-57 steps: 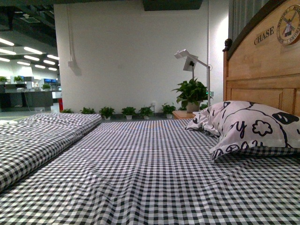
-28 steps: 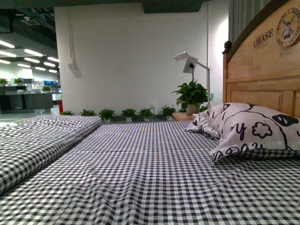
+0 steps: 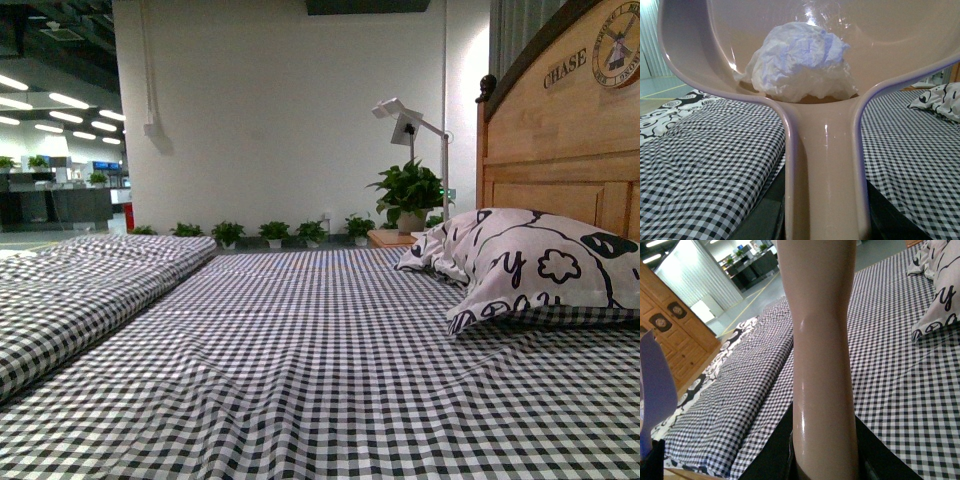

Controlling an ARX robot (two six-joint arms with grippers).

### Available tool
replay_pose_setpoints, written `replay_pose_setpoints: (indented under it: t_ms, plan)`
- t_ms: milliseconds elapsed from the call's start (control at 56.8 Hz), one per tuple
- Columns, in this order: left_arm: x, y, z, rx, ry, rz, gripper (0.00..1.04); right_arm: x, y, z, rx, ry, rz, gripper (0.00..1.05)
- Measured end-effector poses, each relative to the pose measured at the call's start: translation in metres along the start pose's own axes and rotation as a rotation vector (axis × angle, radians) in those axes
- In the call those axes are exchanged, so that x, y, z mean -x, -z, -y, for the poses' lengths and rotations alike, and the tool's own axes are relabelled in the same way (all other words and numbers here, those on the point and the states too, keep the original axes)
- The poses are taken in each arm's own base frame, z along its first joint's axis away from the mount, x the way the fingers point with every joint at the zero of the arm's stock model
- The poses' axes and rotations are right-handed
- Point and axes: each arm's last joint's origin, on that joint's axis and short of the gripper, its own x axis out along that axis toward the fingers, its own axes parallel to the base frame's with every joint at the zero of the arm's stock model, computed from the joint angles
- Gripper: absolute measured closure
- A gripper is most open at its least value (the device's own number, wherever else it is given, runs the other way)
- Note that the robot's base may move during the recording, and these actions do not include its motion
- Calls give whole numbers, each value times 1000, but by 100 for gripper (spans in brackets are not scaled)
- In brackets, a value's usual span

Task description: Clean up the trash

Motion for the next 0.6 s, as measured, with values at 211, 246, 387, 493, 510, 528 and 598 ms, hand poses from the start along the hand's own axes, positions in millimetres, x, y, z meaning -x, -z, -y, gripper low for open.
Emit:
replay_pose_setpoints:
  t_ms: [211,246,387,493,510,528,598]
  plan:
    - [0,0,0,0,0,0,80,0,0,0,1,1,1,85]
    - [0,0,0,0,0,0,80,0,0,0,0,0,1,85]
    - [0,0,0,0,0,0,80,0,0,0,1,0,1,85]
    - [0,0,0,0,0,0,80,0,0,0,1,0,1,85]
    - [0,0,0,0,0,0,80,0,0,0,1,0,1,85]
    - [0,0,0,0,0,0,80,0,0,0,0,1,1,85]
    - [0,0,0,0,0,0,80,0,0,0,0,1,1,85]
